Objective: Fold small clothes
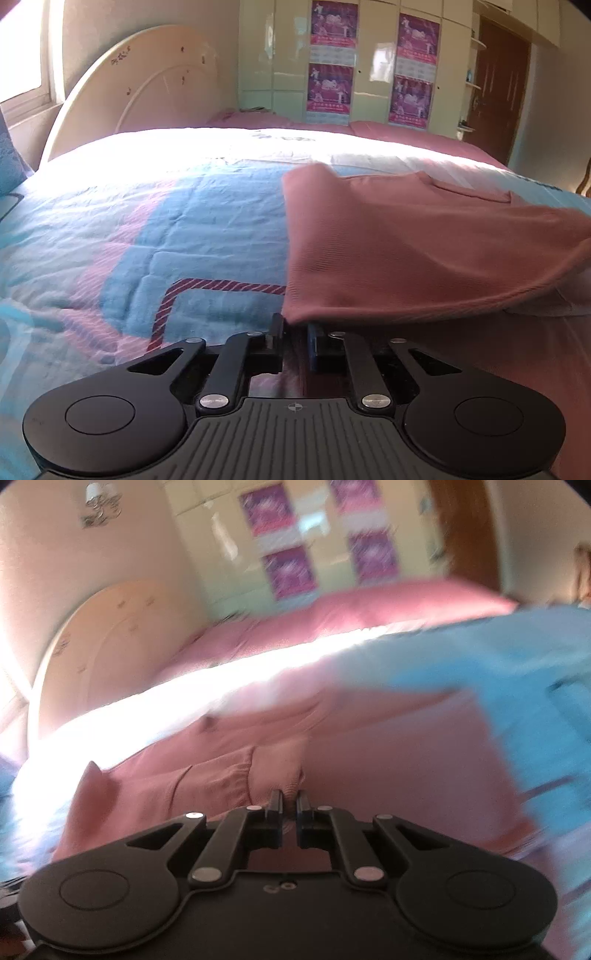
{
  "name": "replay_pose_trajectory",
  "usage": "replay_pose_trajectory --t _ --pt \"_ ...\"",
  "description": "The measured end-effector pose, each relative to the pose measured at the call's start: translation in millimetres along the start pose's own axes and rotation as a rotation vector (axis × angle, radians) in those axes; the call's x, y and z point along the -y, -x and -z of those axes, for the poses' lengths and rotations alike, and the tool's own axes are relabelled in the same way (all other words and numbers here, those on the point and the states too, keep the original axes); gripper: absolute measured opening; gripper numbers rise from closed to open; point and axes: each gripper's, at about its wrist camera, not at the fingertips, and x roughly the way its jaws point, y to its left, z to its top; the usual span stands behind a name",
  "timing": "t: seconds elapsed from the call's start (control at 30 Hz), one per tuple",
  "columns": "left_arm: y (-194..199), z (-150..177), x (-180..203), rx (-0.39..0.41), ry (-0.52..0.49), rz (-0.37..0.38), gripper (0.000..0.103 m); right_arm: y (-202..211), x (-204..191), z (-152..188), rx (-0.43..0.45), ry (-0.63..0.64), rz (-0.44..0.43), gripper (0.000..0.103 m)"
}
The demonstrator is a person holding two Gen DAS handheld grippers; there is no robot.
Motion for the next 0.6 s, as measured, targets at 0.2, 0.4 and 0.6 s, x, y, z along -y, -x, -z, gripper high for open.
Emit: replay_pose_trajectory --t 0.2,0.4,0.6 --pt "-4.6 -8.4 2.8 -0.003 -0.006 0.005 0.010 -1.4 26.2 5.6 -0.071 0.013 0.005 0.006" --pt "-2.4 -13.0 5.1 0.000 -0.030 0.003 0.010 -1.0 26.9 12.8 -0.072 -0.005 0.011 0.006" --pt "-6.7 -12.8 8.3 -0.008 -0.040 0.007 0.011 0.7 23.7 9.5 -0.051 -0.003 0.018 0.007"
